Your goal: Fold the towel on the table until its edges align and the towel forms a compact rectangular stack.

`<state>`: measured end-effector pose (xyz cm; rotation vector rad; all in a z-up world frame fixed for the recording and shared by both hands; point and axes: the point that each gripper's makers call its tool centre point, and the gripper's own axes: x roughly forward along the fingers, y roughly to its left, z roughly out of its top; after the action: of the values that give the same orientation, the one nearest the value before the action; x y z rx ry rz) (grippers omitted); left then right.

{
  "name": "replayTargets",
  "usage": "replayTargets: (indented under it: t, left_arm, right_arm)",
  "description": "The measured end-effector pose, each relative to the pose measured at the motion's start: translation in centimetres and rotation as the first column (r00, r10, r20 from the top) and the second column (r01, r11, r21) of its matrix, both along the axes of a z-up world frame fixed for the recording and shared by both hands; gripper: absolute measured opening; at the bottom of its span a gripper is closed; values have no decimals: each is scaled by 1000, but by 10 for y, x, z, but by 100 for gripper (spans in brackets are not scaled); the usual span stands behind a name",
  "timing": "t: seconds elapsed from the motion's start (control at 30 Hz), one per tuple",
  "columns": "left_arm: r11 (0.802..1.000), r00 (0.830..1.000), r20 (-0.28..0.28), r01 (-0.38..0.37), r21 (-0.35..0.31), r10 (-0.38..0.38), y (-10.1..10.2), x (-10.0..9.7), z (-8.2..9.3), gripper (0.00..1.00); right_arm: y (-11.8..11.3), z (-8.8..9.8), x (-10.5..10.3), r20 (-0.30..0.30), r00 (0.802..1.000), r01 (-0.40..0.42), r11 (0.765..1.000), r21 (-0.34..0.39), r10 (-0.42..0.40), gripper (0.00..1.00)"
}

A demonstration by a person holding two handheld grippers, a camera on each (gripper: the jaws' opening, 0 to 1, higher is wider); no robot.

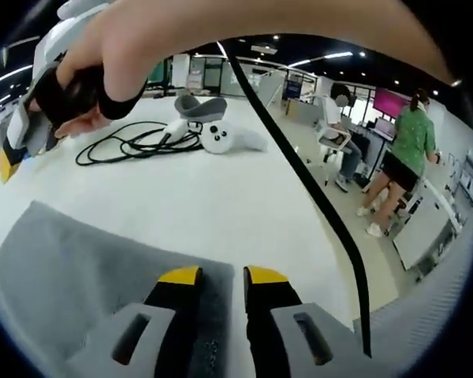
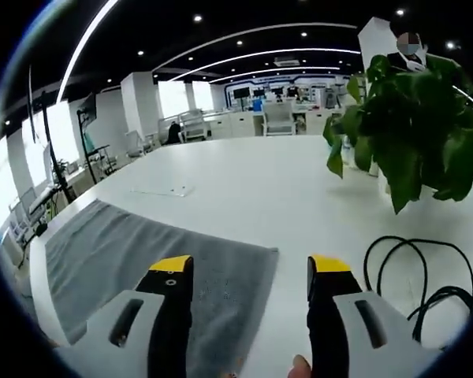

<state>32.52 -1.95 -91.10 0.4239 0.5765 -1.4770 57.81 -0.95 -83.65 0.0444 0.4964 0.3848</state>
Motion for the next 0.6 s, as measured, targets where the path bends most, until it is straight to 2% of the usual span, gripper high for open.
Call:
replayTargets:
  t: [0.13,0.17,0.23,0.3,0.43,0.6]
  left_arm:
    - [1000,1000,15,4,-10,-4,0,1,0,20]
    - [1000,998,54,29,-10,-28,0,2,0,19]
    - [999,996,82,48,-2,-47,0,2,-1,17]
    - [999,996,83,43,-2,-42,0,4,-1,15]
    - [999,999,45,24,-25,-23,0,7,0,13]
    - [999,999,31,15,-46,-14,0,9,-1,9]
  right_arm:
    - [4,-7,0,-13,1000,-14,1000,-5,14,58]
    - [5,-9,0,-17,1000,-19,1000,-9,18,58]
    - [8,-15,3,-27,999,-40,999,-21,40,58]
    - [10,-19,6,-31,998,-56,998,-36,55,57]
    - [14,-26,10,-30,998,-62,998,-29,61,56]
    - [19,-41,12,-64,994,-87,995,-42,84,55]
